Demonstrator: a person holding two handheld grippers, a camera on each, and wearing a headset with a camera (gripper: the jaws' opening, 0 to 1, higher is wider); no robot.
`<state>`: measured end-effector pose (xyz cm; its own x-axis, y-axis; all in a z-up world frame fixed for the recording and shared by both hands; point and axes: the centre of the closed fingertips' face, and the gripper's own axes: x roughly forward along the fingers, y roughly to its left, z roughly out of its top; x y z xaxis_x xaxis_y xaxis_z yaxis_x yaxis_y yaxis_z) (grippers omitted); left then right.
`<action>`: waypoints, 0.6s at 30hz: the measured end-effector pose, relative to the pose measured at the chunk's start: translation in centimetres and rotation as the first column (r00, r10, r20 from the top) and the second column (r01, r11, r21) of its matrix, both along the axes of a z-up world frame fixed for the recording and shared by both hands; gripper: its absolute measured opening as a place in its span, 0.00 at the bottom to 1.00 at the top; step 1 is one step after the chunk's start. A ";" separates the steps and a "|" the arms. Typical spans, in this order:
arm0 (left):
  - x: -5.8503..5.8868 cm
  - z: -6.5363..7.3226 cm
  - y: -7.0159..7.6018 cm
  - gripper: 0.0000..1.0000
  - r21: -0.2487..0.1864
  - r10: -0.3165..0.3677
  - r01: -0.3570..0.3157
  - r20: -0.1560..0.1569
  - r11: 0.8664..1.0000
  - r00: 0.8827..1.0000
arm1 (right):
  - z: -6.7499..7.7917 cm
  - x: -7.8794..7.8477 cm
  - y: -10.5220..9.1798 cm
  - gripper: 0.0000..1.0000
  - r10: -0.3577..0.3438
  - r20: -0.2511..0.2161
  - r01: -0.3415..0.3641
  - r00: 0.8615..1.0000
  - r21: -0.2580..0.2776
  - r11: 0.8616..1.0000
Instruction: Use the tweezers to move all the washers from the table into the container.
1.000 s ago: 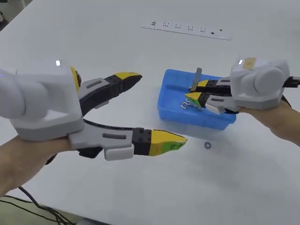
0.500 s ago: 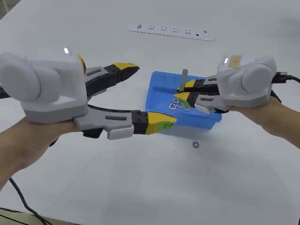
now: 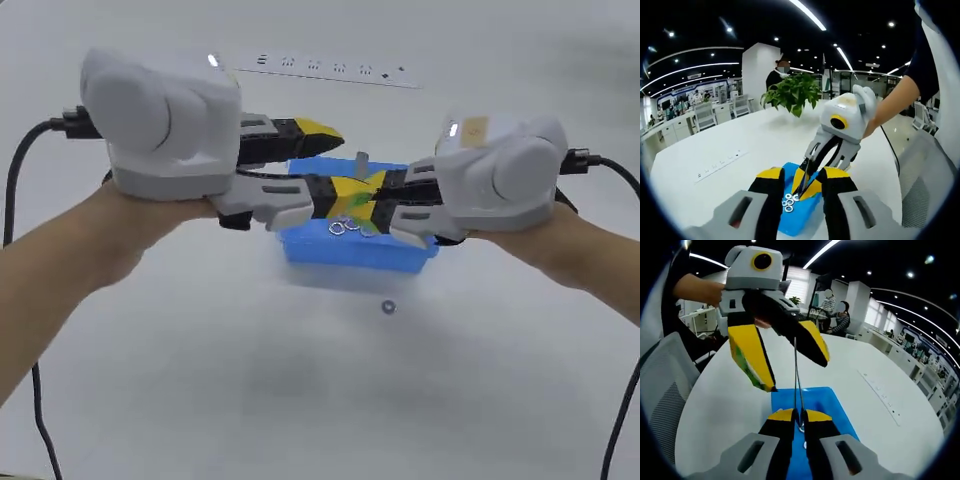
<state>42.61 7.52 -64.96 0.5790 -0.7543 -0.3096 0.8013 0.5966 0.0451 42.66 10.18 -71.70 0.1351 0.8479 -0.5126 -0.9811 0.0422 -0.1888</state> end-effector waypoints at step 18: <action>-0.8 0.3 0.0 0.06 0.090 -0.076 0.071 0.043 0.993 0.996 | 0.1 -0.1 0.7 0.09 0.025 0.024 -0.025 0.999 -0.014 1.000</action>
<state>41.78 7.54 -64.65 0.5384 -0.7662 -0.3507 0.8386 0.5282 0.1335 42.60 10.91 -71.58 0.1266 0.8443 -0.5207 -0.9770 0.0153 -0.2126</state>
